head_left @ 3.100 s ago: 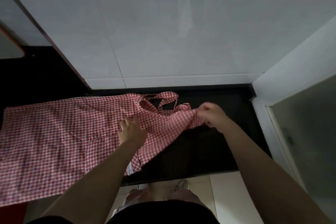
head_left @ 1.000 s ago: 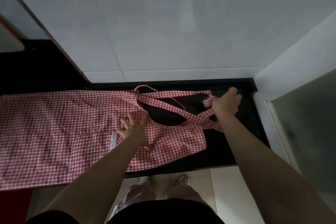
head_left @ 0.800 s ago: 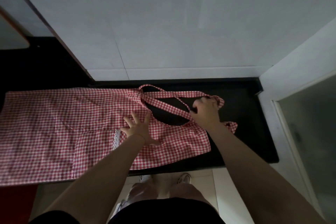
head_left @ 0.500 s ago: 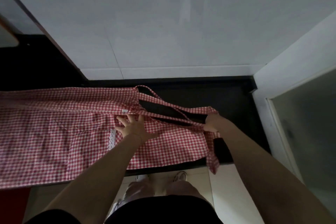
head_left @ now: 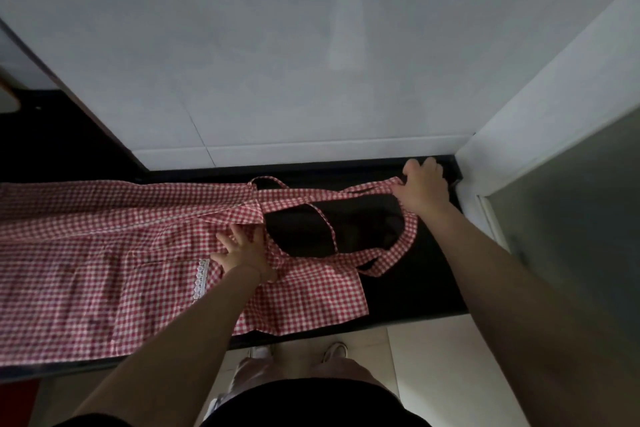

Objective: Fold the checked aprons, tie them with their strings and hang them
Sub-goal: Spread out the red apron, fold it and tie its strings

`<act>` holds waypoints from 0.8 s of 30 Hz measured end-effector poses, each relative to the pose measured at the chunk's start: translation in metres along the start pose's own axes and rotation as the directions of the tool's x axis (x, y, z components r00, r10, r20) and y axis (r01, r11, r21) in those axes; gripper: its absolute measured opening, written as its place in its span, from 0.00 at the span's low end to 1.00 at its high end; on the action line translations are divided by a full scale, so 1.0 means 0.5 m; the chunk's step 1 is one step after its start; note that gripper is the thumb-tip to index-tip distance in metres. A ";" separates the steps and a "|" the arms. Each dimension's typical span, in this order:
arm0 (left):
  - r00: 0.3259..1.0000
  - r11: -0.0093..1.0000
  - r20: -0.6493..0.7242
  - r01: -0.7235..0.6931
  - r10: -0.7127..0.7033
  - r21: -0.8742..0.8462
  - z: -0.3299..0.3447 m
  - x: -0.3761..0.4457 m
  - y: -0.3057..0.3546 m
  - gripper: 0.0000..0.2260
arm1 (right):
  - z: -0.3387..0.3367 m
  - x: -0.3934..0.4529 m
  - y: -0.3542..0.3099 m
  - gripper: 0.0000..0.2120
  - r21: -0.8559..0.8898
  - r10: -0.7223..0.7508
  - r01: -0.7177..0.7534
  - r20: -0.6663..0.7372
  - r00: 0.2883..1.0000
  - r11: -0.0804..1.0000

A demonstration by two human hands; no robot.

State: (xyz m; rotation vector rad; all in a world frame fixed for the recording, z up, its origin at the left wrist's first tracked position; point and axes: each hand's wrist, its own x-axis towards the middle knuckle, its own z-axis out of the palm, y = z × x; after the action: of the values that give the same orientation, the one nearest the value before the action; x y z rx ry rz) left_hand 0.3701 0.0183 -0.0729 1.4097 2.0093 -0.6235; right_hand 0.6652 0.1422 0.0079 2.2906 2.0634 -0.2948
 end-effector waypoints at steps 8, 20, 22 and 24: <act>0.959 0.980 -0.239 -0.177 0.152 -0.088 0.054 -0.028 0.094 0.43 | 0.062 -0.022 0.034 0.33 0.227 0.272 -0.321 0.222 0.936 0.919; 0.986 0.994 -0.123 -0.109 0.109 0.006 0.069 -0.016 0.135 0.60 | 0.043 -0.021 0.149 0.08 0.615 0.108 -0.683 0.707 0.699 0.394; 0.989 0.994 -0.105 -0.108 0.108 0.007 0.063 -0.013 0.137 0.60 | 0.026 -0.012 0.148 0.08 0.725 0.019 -0.654 0.667 0.745 0.215; 0.991 0.995 -0.091 -0.099 0.098 -0.007 0.058 -0.011 0.138 0.57 | 0.032 -0.008 0.141 0.06 0.763 0.021 -0.636 0.638 0.770 0.115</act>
State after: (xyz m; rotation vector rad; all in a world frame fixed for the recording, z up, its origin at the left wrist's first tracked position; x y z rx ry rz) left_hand 0.4429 0.0175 -0.0924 1.5454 1.9948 -0.5129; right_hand 0.7330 0.1279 -0.0136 2.5292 0.8824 -2.5006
